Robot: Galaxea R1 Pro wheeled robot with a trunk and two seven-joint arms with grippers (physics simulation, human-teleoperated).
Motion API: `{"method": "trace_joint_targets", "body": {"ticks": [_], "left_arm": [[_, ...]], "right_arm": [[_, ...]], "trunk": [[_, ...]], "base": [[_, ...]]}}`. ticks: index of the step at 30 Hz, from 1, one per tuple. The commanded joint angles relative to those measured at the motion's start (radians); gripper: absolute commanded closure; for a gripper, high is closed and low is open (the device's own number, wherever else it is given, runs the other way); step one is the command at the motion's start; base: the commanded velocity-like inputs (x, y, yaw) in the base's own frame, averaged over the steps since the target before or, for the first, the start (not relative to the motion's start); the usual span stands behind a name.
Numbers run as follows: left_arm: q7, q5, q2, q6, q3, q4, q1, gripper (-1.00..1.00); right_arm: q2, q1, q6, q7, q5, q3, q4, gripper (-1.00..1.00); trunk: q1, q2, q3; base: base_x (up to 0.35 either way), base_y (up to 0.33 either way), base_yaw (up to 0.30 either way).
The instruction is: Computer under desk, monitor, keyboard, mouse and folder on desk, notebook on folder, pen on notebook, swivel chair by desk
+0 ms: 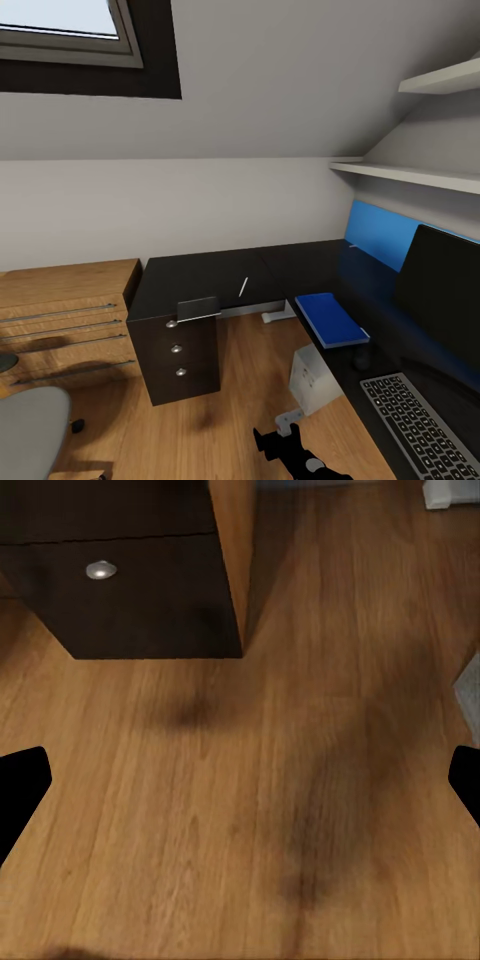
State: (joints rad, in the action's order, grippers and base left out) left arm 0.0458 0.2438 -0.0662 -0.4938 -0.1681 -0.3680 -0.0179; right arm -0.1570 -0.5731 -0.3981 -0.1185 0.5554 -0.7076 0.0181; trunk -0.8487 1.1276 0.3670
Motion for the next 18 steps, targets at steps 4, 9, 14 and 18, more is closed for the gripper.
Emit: {"method": "trace_joint_targets", "body": {"ticks": [4,9,14,18], "left_arm": [[0.005,0.009,0.0,0.0,-0.002,-0.002,-0.001,-1.0],[0.005,0.009,0.0,0.0,-0.002,-0.002,-0.001,-1.0],[0.005,0.009,0.0,0.0,-0.002,-0.002,-0.001,-1.0],[0.005,0.009,0.0,0.0,-0.002,-0.002,-0.001,-1.0]], "right_arm": [[-0.004,-0.001,-0.003,-0.006,0.019,-0.004,0.002,-1.0],[-0.007,-0.001,-0.001,0.003,0.039,-0.005,0.002,-1.0],[-0.008,-0.001,-0.003,0.042,0.065,-0.006,0.001,-1.0],[-0.008,-0.001,-0.003,0.067,0.075,-0.006,0.001,-1.0]], "trunk": [[0.0,0.001,0.002],[0.0,0.001,0.006],[0.0,0.001,0.011],[0.0,0.001,0.015]], "base": [[0.0,0.0,0.058],[0.0,0.0,0.156],[0.0,0.0,0.206],[0.0,0.0,0.225]]}}
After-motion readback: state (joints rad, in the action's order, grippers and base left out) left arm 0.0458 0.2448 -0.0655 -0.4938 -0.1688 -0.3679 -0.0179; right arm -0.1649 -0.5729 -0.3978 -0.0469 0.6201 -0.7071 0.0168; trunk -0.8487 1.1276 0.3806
